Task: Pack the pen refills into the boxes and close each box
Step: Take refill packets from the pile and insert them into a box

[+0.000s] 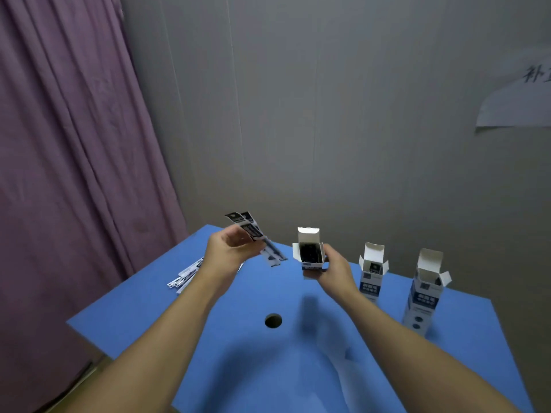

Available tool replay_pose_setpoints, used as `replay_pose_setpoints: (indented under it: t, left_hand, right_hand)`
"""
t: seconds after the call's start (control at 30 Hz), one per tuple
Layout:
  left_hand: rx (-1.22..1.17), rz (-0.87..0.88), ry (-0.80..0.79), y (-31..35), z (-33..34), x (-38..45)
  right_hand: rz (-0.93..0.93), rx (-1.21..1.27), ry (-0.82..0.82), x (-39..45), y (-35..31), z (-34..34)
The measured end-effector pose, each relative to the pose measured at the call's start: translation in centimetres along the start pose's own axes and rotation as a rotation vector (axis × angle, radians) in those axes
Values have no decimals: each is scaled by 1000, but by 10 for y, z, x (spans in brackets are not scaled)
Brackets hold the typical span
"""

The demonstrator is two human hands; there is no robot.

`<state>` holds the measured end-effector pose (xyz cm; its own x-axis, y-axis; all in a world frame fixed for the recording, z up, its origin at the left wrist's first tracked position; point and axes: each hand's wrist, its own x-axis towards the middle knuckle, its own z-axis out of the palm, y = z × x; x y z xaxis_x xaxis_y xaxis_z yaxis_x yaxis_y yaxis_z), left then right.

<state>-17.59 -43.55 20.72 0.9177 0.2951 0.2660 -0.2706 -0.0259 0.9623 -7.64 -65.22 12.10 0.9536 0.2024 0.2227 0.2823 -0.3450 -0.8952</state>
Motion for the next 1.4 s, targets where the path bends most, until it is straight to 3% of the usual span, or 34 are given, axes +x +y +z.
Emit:
replay_pose_setpoints:
  t: [0.33,0.7,0.93,1.13,1.27,1.4]
  left_hand:
    - [-73,151,-35,34,41,-7]
    - [-6,153,-103,35,56,-6]
    - [54,159,-60,33,48,-3]
    - [179,225,-34,35,47,-5]
    - [505,425,-23,27,44,-5]
    - [582,457,54,25,43,-7]
  right_hand:
    - [-62,-30,4,-7,-10,0]
    - [-106,-51,-22,-13,-22,4]
    - [-118,-54,-24,-17,-24,3]
    - [-118,-57,-28,-23,-30,7]
    - [-100,-78,-24,-26,-31,7]
    - [-106,-95,-42,-28,-31,10]
